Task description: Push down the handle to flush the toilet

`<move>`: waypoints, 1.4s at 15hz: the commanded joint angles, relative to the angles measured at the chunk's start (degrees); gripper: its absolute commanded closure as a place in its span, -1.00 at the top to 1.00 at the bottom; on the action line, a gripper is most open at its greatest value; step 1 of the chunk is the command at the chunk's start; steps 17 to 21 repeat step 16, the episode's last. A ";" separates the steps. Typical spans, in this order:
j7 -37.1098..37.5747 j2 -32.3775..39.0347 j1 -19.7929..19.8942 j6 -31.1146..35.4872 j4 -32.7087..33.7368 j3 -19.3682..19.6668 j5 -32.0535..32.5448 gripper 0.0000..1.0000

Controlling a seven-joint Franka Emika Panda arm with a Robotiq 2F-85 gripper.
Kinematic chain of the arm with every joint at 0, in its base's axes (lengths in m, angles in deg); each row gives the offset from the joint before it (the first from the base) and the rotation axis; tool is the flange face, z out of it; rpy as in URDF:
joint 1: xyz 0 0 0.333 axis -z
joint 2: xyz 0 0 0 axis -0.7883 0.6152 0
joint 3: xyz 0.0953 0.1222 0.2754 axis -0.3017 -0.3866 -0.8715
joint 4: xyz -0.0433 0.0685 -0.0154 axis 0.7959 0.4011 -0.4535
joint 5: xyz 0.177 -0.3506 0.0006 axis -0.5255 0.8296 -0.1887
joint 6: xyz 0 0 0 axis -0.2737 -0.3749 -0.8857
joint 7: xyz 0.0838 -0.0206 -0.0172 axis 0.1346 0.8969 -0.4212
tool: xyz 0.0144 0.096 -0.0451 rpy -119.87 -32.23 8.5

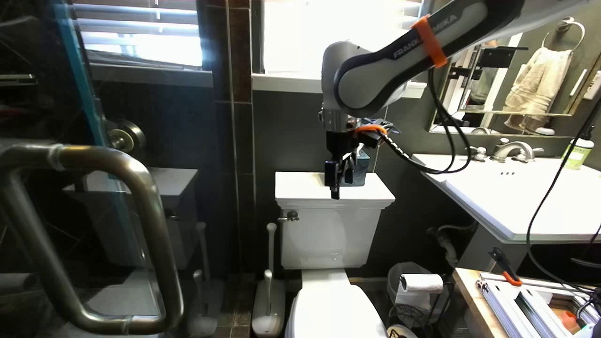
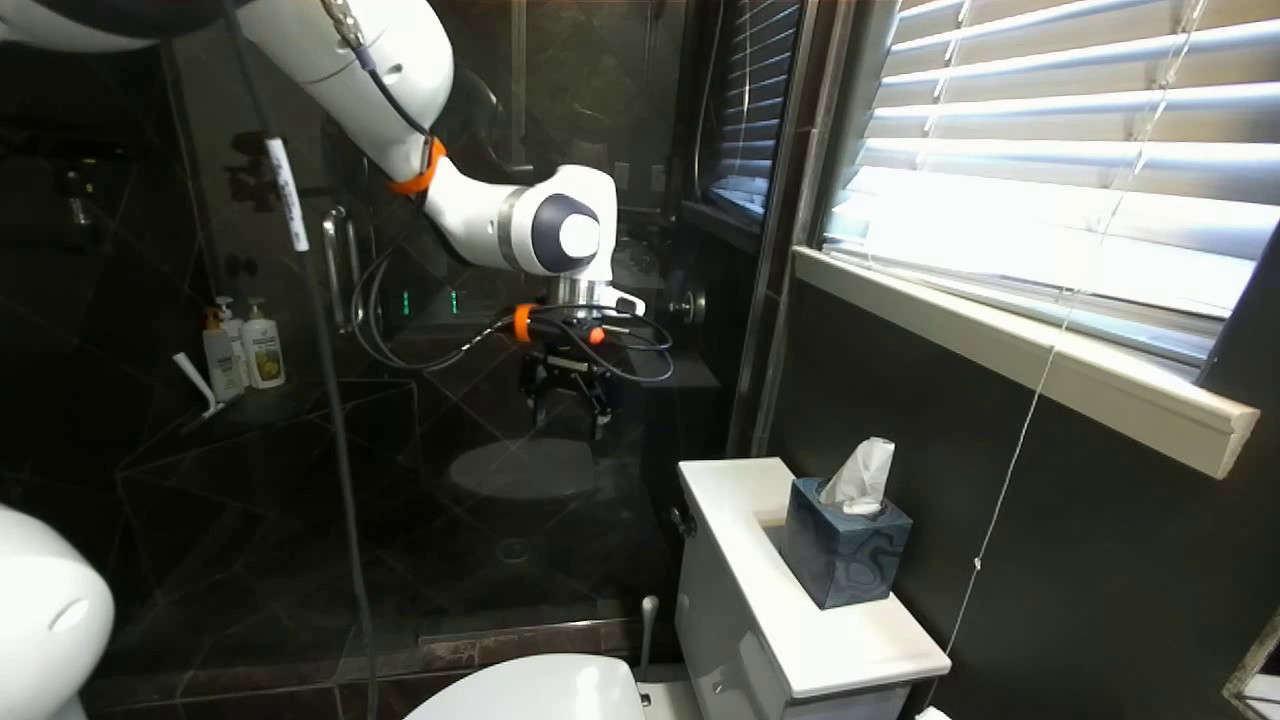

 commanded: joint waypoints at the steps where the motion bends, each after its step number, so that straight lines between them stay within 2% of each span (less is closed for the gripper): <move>1: -4.49 -9.99 -1.93 -0.75 -8.32 0.63 4.22 1.00; 5: -10.05 -16.46 -2.65 0.51 -13.10 0.79 5.47 1.00; 9: -16.09 -22.09 -2.56 -1.97 -15.78 1.86 5.03 1.00; 10: -13.06 -17.57 -2.98 -1.04 -12.63 1.56 4.21 1.00; 13: -15.02 -20.39 -2.99 -1.71 -14.20 2.33 4.27 1.00; 21: -15.22 -20.69 -3.03 -1.71 -14.54 2.35 4.28 1.00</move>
